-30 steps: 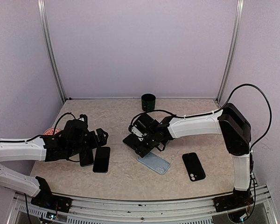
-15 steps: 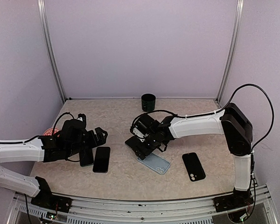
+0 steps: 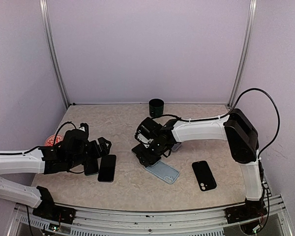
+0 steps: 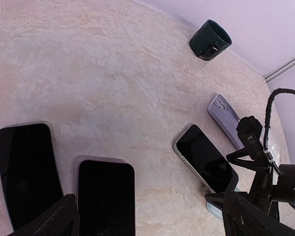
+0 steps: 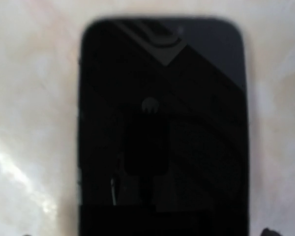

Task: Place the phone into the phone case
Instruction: Place the phone on the phone case, then pick up the phone from the phone case.

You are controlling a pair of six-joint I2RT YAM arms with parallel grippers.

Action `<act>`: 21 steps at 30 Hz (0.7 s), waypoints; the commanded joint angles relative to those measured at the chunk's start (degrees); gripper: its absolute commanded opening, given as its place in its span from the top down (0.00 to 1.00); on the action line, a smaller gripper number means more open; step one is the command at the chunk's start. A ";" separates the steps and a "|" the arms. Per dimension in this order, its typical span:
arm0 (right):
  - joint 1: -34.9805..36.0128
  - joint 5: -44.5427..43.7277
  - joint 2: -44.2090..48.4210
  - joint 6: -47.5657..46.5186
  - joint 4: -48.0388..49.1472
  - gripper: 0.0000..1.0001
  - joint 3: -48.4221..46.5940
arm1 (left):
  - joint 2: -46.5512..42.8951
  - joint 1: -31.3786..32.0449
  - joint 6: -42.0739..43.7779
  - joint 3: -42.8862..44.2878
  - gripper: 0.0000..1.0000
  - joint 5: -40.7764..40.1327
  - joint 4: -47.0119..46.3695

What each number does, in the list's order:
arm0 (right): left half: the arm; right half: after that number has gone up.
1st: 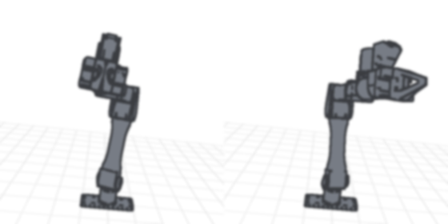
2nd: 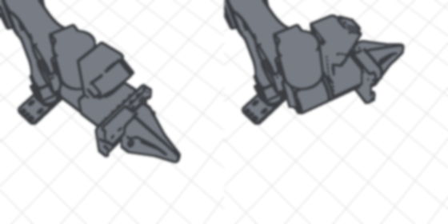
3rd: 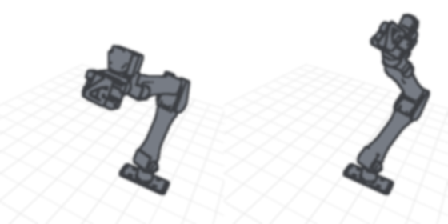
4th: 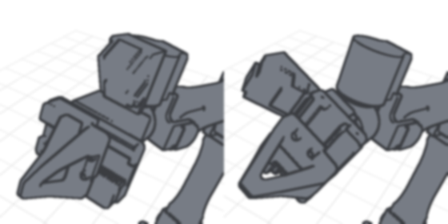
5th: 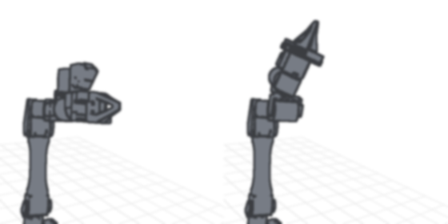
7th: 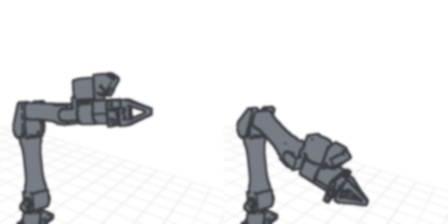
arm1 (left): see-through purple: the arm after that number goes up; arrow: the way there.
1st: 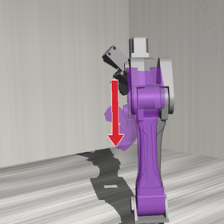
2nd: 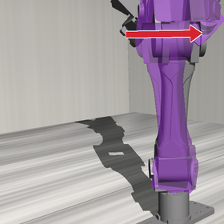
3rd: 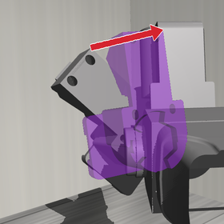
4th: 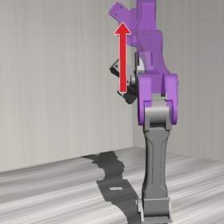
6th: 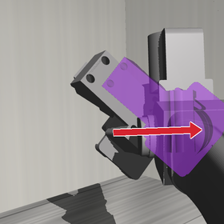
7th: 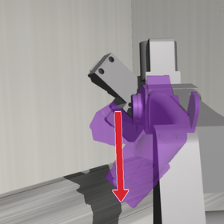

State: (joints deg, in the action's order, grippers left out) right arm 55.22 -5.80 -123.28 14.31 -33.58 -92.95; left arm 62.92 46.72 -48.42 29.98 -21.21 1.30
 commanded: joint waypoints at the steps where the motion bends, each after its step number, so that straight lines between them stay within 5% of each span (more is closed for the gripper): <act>1: -0.47 2.55 -1.92 -0.04 -2.30 0.01 -1.56 | -1.55 0.37 -0.13 -1.21 0.01 -0.49 -0.86; 13: -1.26 2.34 -6.03 -0.38 -5.42 0.03 -4.82 | -1.63 0.33 -0.27 -2.19 0.01 -0.58 -2.38; 21: -1.20 0.51 -6.25 -1.12 -6.13 0.23 -5.05 | -1.32 0.39 -0.17 -2.18 0.01 -0.51 -2.65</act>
State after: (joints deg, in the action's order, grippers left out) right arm 54.28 -4.27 -127.66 13.91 -37.47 -97.25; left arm 62.02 46.72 -48.64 28.25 -21.30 0.10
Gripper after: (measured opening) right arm 0.812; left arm 0.989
